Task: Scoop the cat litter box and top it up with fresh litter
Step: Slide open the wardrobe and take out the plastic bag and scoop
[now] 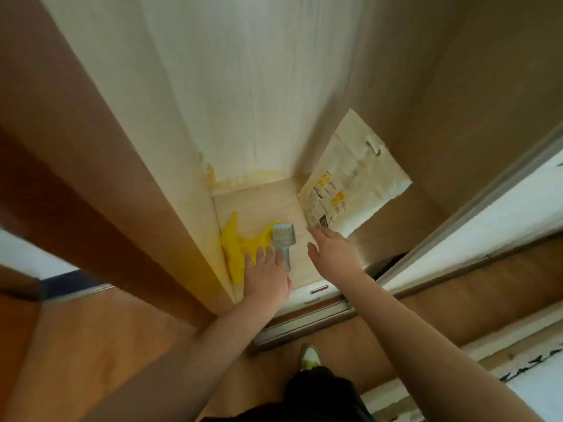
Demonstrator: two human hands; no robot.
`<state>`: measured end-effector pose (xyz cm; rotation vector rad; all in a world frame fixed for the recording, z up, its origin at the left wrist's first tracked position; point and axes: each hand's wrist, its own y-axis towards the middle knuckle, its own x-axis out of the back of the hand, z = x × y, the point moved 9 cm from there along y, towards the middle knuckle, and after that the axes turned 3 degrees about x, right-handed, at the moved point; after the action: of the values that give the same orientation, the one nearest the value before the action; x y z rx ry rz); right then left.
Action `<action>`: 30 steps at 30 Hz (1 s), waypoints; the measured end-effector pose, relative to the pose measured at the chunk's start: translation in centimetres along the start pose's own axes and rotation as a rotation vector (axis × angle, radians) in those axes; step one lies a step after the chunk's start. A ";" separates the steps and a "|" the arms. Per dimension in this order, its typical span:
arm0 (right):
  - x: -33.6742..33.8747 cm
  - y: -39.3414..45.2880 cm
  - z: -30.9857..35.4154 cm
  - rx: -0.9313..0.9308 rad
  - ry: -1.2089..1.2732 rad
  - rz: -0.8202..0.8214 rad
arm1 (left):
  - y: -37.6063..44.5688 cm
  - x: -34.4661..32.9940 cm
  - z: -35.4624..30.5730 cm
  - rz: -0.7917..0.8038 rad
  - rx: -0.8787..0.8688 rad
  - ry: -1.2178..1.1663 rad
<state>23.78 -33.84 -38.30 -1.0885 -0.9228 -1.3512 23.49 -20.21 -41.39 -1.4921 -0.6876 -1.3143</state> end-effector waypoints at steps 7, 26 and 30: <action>-4.9 5.7 -1.5 0.113 0.056 0.193 | 5.2 -4.1 1.1 0.109 0.185 -0.105; -29.5 15.2 -7.9 -0.243 0.360 0.577 | 19.3 -16.7 7.2 -0.112 0.727 -0.399; -32.8 16.3 -9.5 -0.363 0.396 0.527 | 20.2 -19.8 9.9 -0.076 0.792 -0.372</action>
<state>37.73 -35.22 -73.47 -1.1713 -0.0816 -1.2406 40.26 -14.37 -65.50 -1.0474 -1.3297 -0.6675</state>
